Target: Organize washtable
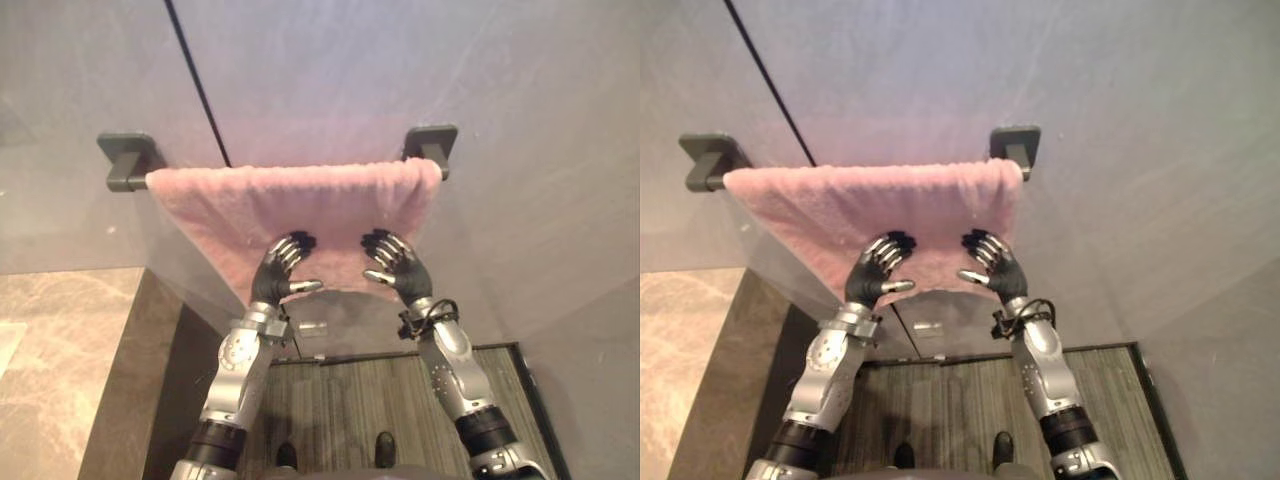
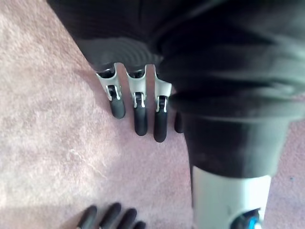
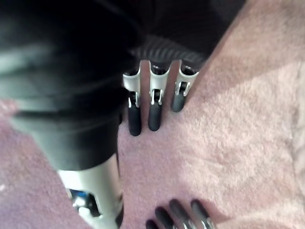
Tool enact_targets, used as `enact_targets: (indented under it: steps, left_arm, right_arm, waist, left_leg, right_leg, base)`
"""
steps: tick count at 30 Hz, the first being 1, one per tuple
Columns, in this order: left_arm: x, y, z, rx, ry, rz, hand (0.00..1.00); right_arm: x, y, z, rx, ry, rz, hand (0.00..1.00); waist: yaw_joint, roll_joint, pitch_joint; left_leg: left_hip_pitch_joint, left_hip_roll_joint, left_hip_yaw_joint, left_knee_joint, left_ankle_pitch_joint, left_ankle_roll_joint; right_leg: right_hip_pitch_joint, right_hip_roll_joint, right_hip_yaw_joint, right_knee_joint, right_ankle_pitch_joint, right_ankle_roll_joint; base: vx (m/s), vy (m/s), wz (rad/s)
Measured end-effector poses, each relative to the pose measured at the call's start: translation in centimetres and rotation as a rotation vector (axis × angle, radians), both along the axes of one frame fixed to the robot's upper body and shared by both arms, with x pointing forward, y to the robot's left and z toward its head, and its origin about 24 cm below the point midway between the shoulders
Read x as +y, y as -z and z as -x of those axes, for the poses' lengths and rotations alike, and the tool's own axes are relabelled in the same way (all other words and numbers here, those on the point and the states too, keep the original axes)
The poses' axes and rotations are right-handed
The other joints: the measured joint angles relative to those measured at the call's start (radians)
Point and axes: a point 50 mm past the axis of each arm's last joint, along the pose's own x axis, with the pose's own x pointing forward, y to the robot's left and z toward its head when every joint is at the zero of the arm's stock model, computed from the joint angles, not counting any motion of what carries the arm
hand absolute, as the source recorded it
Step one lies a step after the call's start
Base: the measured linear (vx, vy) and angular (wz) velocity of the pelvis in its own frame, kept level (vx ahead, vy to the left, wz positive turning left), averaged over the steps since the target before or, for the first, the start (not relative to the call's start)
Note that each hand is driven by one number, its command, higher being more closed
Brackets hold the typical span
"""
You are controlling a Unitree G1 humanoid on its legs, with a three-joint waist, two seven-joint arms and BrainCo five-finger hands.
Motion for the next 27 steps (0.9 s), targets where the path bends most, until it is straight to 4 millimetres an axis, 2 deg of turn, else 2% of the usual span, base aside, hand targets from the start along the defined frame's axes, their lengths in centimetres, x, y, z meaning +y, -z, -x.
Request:
enact_targets:
  steps: [3, 12, 17, 20, 21, 22, 23, 24, 25, 26, 27]
  left_arm:
    - [0.8, 1.0, 0.0, 0.041, -0.022, -0.026, 0.0]
    - [2.3, 1.9, 0.0, 0.085, -0.084, -0.087, 0.0]
    - [2.5, 2.6, 0.2, 0.119, -0.097, -0.092, 0.0]
    - [2.8, 4.5, 1.2, 0.195, -0.106, -0.108, 0.0]
    - [3.1, 6.2, 2.0, 0.27, -0.114, -0.126, 0.0]
    - [3.3, 7.0, 2.5, 0.305, -0.117, -0.132, 0.0]
    - [3.6, 8.4, 3.5, 0.371, -0.125, -0.152, 0.0]
    - [3.8, 9.2, 4.1, 0.406, -0.132, -0.161, 0.0]
    - [4.5, 11.0, 5.7, 0.5, -0.159, -0.168, 0.0]
    - [4.7, 11.7, 6.3, 0.538, -0.167, -0.172, 0.0]
    - [5.1, 13.3, 7.6, 0.623, -0.185, -0.175, 0.0]
  right_arm:
    - [-1.0, 0.2, 0.1, 0.01, 0.046, -0.004, 0.0]
    - [-1.9, 0.8, 0.5, 0.031, 0.081, -0.01, 0.0]
    - [-2.3, 1.6, 1.1, 0.059, 0.098, 0.009, 0.0]
    - [-2.9, 4.7, 2.2, 0.185, 0.143, 0.027, 0.0]
    - [-3.4, 6.9, 3.3, 0.283, 0.17, 0.036, 0.0]
    - [-3.8, 7.9, 3.9, 0.329, 0.184, 0.046, 0.0]
    - [-4.4, 9.8, 5.3, 0.419, 0.207, 0.067, 0.0]
    - [-4.7, 10.7, 6.0, 0.462, 0.219, 0.078, 0.0]
    - [-5.4, 12.8, 8.1, 0.579, 0.249, 0.094, 0.0]
    - [-5.7, 13.7, 9.0, 0.626, 0.265, 0.094, 0.0]
    - [-6.3, 15.4, 10.9, 0.725, 0.292, 0.104, 0.0]
  waist:
    - [0.0, 0.0, 0.0]
    - [0.0, -0.003, 0.002]
    - [0.001, -0.006, 0.004]
    - [0.0, -0.011, 0.006]
    - [0.0, -0.013, 0.007]
    - [0.0, -0.014, 0.008]
    - [0.0, -0.016, 0.009]
    - [-0.001, -0.017, 0.01]
    - [-0.002, -0.019, 0.011]
    - [-0.002, -0.02, 0.011]
    - [-0.002, -0.02, 0.012]
  left_leg:
    - [0.003, 0.001, 0.002, 0.0, 0.0, 0.0]
    - [0.01, -0.001, 0.013, 0.0, 0.0, 0.0]
    - [0.011, 0.0, 0.012, 0.0, 0.0, 0.0]
    - [0.019, -0.004, 0.011, 0.0, 0.0, 0.0]
    - [0.018, -0.004, 0.01, 0.0, 0.0, 0.0]
    - [0.018, -0.004, 0.01, 0.0, 0.0, 0.0]
    - [0.018, -0.005, 0.009, 0.0, 0.0, 0.0]
    - [0.018, -0.005, 0.009, 0.0, 0.0, 0.0]
    - [0.019, -0.005, 0.007, 0.0, 0.0, 0.0]
    - [0.022, -0.005, 0.007, 0.0, 0.0, 0.0]
    - [0.033, -0.005, 0.006, 0.0, -0.001, 0.0]
  right_leg:
    - [0.0, 0.001, 0.003, 0.0, 0.0, 0.0]
    - [0.0, 0.0, 0.013, 0.0, 0.0, 0.0]
    - [0.002, 0.001, 0.012, 0.0, 0.0, 0.0]
    - [0.009, 0.001, 0.005, -0.001, 0.0, 0.0]
    - [0.01, 0.0, 0.0, -0.001, 0.0, 0.001]
    - [0.01, 0.0, -0.001, -0.001, -0.001, 0.001]
    - [0.01, 0.0, -0.002, -0.001, -0.002, 0.002]
    - [0.011, 0.0, -0.003, -0.001, -0.002, 0.003]
    - [0.013, 0.001, -0.005, -0.001, -0.002, 0.003]
    - [0.016, 0.001, -0.005, -0.001, -0.003, 0.004]
    - [0.027, 0.001, -0.006, -0.001, -0.004, 0.005]
  base:
    - [0.0, 0.0, 0.0]
    - [0.0, -0.002, -0.03]
    - [0.0, 0.0, 0.0]
    - [0.0, 0.0, 0.0]
    - [-0.01, -0.001, 0.03]
    - [-0.01, 0.0, 0.04]
    - [0.0, 0.0, 0.0]
    - [0.0, 0.0, 0.0]
    - [0.0, 0.0, 0.0]
    - [0.0, 0.0, 0.0]
    - [0.0, 0.0, 0.0]
